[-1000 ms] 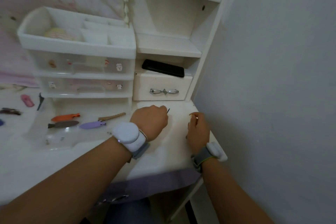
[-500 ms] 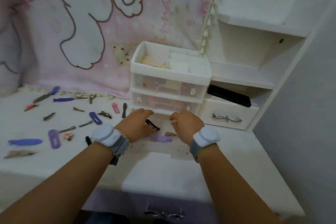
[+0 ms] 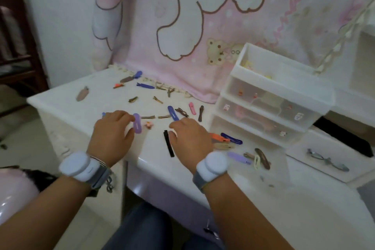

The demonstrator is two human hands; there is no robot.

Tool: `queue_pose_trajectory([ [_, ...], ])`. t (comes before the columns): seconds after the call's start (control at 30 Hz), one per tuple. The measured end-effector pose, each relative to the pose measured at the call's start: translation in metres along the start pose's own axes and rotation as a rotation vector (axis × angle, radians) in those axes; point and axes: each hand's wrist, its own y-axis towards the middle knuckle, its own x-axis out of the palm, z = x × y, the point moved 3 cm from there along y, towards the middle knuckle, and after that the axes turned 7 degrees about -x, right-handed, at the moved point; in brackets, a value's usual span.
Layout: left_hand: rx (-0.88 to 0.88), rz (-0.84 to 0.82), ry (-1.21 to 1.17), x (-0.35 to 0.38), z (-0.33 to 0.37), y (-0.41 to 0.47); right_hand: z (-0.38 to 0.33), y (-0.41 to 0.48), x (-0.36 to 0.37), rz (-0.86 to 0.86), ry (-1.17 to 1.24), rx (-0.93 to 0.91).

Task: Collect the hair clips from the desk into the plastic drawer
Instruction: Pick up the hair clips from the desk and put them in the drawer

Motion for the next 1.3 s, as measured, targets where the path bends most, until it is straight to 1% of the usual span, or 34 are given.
queue_pose_trajectory([
  [0.07, -0.045, 0.055, 0.056, -0.003, -0.022, -0.005, -0.014, 0.009, 0.023, -0.147, -0.050, 0.064],
  [0.1, -0.081, 0.076, 0.064, -0.003, -0.031, -0.006, -0.017, 0.011, 0.031, -0.192, -0.072, 0.102],
  [0.17, -0.164, 0.055, 0.052, -0.001, -0.049, -0.003, -0.019, 0.013, 0.041, -0.218, -0.094, 0.133],
  [0.23, -0.163, -0.018, 0.032, 0.002, -0.055, 0.005, -0.018, 0.015, 0.045, -0.204, -0.094, 0.137],
  [0.3, -0.106, -0.109, 0.055, 0.004, -0.053, 0.020, -0.013, 0.018, 0.045, -0.172, -0.095, 0.156],
  [0.37, -0.046, -0.220, 0.206, 0.005, -0.053, 0.037, -0.009, 0.022, 0.047, -0.167, -0.086, 0.183],
  [0.4, -0.005, -0.245, 0.293, 0.005, -0.052, 0.044, -0.007, 0.025, 0.049, -0.165, -0.071, 0.198],
  [0.47, 0.045, -0.232, 0.381, 0.007, -0.055, 0.051, -0.006, 0.029, 0.049, -0.148, -0.013, 0.226],
  [0.63, -0.003, -0.176, 0.470, 0.015, -0.057, 0.047, -0.014, 0.051, 0.051, -0.016, 0.249, 0.271],
  [0.7, -0.021, -0.097, 0.430, 0.016, -0.058, 0.044, -0.023, 0.058, 0.050, 0.016, 0.289, 0.235],
  [0.77, -0.062, -0.036, 0.354, 0.017, -0.061, 0.042, -0.033, 0.066, 0.054, -0.016, 0.265, 0.177],
  [0.87, -0.107, 0.051, 0.297, 0.018, -0.067, 0.036, -0.049, 0.080, 0.059, -0.101, 0.068, 0.061],
  [0.93, -0.132, 0.085, 0.262, 0.017, -0.068, 0.035, -0.061, 0.085, 0.063, -0.128, -0.053, -0.021],
  [1.03, -0.142, 0.103, 0.253, 0.018, -0.069, 0.033, -0.073, 0.084, 0.064, -0.153, -0.111, -0.102],
  [1.1, -0.142, 0.091, 0.240, 0.019, -0.070, 0.033, -0.068, 0.083, 0.061, -0.145, -0.045, -0.079],
  [1.17, -0.177, 0.083, 0.214, 0.017, -0.069, 0.034, -0.051, 0.081, 0.051, -0.087, 0.094, 0.014],
  [1.23, -0.236, 0.068, 0.104, 0.011, -0.056, 0.040, -0.028, 0.076, 0.032, 0.040, 0.221, 0.126],
  [1.3, -0.278, 0.003, -0.054, 0.002, -0.026, 0.046, -0.007, 0.069, 0.006, 0.172, 0.236, 0.202],
])
